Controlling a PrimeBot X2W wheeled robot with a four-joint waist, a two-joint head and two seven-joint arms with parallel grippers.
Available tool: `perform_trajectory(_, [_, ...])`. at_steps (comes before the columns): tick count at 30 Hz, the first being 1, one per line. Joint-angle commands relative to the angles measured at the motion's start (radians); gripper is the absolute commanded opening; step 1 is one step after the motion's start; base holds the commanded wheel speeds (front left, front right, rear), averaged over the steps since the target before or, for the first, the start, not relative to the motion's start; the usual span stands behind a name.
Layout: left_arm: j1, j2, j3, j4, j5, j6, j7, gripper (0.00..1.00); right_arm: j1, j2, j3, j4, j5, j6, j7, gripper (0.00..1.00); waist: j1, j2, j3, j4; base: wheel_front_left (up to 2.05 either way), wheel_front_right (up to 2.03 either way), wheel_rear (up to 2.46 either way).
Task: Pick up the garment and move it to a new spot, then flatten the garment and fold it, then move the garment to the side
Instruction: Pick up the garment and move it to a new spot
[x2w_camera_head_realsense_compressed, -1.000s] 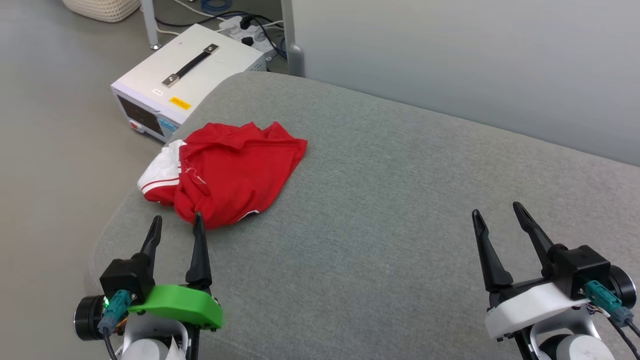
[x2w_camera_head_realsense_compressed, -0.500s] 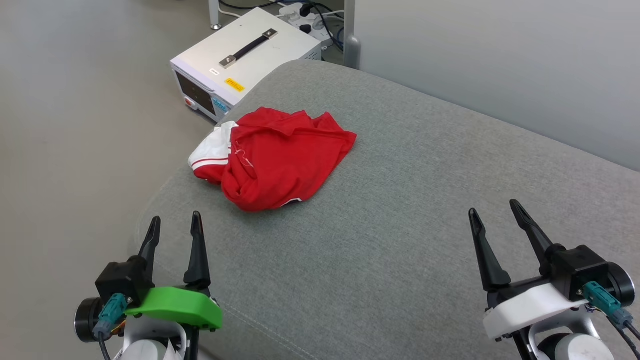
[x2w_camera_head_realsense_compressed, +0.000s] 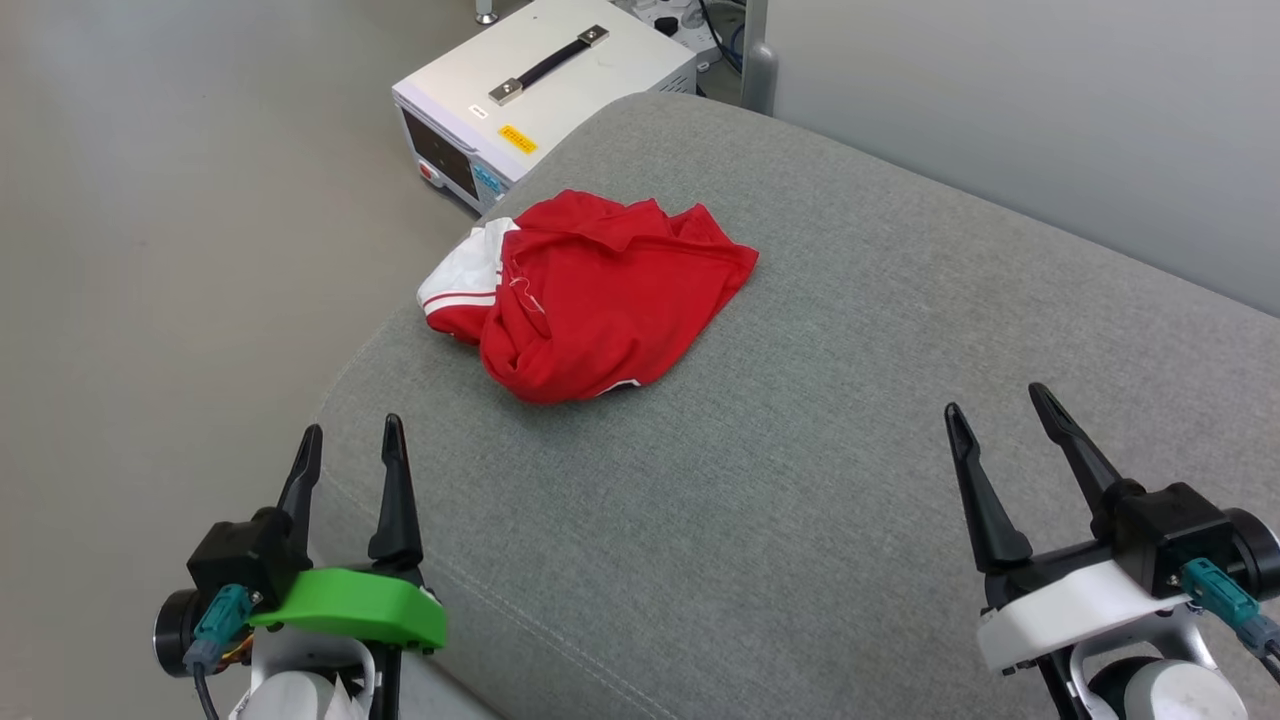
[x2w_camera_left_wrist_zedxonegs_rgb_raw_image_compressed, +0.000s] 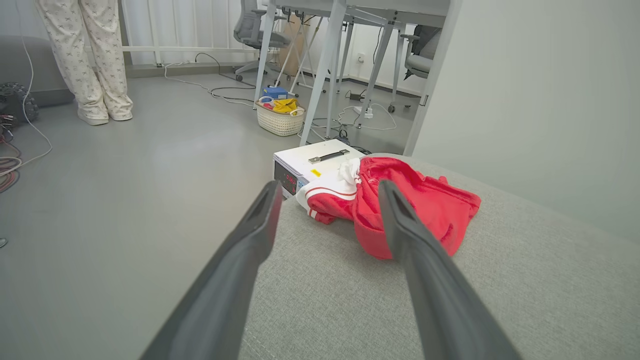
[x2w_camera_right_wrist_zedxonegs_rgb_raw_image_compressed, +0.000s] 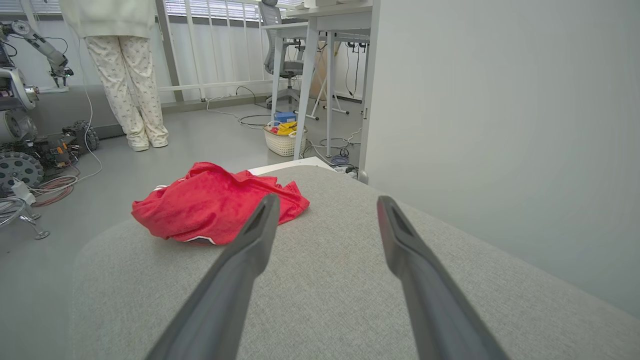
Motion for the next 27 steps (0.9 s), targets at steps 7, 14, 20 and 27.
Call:
perform_trajectory(7, [-0.070, -0.005, 0.006, 0.015, -0.035, 0.002, -0.023, 1.00, -0.048, -0.034, -0.010, -0.056, 0.004, -0.001, 0.030, 1.00, 0.0000, 0.0000, 0.065, 0.002, 0.00, 0.00, 0.00])
perform_trajectory(14, [-0.215, -0.004, 0.031, 0.111, -0.053, -0.020, -0.037, 1.00, -0.106, -0.087, -0.016, -0.124, 0.004, -0.001, 0.081, 1.00, 0.0000, 0.0000, 0.176, -0.038, 0.00, 0.00, 0.00])
perform_trajectory(20, [-0.394, 0.044, 0.049, 0.272, -0.096, -0.060, -0.004, 1.00, -0.150, -0.111, -0.031, -0.158, 0.010, -0.001, 0.108, 1.00, 0.0000, 0.0000, 0.272, -0.117, 0.00, 0.00, 0.00])
perform_trajectory(27, [-0.607, 0.137, 0.009, 0.427, -0.186, -0.094, 0.208, 1.00, -0.196, -0.115, -0.041, -0.175, 0.012, -0.001, 0.105, 1.00, 0.0000, 0.0000, 0.370, -0.192, 0.00, 0.00, 0.00])
